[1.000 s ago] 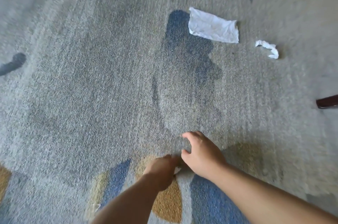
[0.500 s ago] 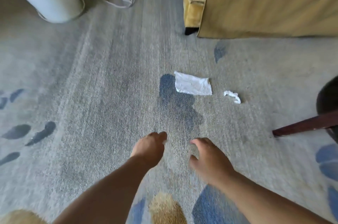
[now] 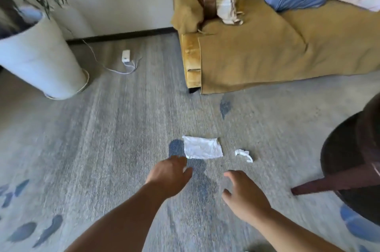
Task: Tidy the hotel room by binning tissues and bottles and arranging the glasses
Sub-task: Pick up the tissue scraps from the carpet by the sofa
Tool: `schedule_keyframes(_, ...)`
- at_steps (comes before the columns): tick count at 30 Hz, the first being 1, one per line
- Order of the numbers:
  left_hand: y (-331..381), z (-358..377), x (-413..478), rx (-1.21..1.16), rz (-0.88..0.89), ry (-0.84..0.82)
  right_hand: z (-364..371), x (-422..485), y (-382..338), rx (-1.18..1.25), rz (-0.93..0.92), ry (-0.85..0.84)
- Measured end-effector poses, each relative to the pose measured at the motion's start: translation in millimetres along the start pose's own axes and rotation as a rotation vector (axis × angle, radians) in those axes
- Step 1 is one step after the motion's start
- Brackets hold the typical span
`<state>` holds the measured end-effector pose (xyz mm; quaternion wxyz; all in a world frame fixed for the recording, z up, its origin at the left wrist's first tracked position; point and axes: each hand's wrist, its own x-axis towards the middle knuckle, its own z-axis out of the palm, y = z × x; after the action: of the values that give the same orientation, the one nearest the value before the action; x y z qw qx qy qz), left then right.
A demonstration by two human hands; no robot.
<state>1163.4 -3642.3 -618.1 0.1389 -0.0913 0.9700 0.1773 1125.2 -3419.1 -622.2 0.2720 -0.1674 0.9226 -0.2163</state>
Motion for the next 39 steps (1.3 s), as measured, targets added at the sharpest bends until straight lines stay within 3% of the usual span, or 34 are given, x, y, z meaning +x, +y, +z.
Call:
schedule_keyframes(8,57.0,-19.3,102.4,0.025,-0.021,0.011,-80.0,74.2,47.9,-0.037,0.040,0.025)
schedule_keyframes(14,63.2,6.5,159.3,0.076,-0.004,-0.071,-87.7,120.5,75.8,0.003,0.067,0.040)
schedule_keyframes(18,49.5,42.4,200.6,0.199,0.072,-0.149,-65.9,158.5,95.7,0.006,0.110,0.042)
schedule_keyframes(26,-7.3,136.4,312.0,0.146,0.077,-0.242,9.7,264.7,152.0,0.032,0.232,0.095)
schedule_keyframes(33,-64.1,235.0,373.7,0.170,0.156,-0.343,102.6,325.3,202.6,0.001,0.324,-0.006)
schedule_keyframes(39,-74.4,285.1,400.1,0.194,0.189,-0.462,141.2,355.0,227.2,-0.010,0.365,-0.053)
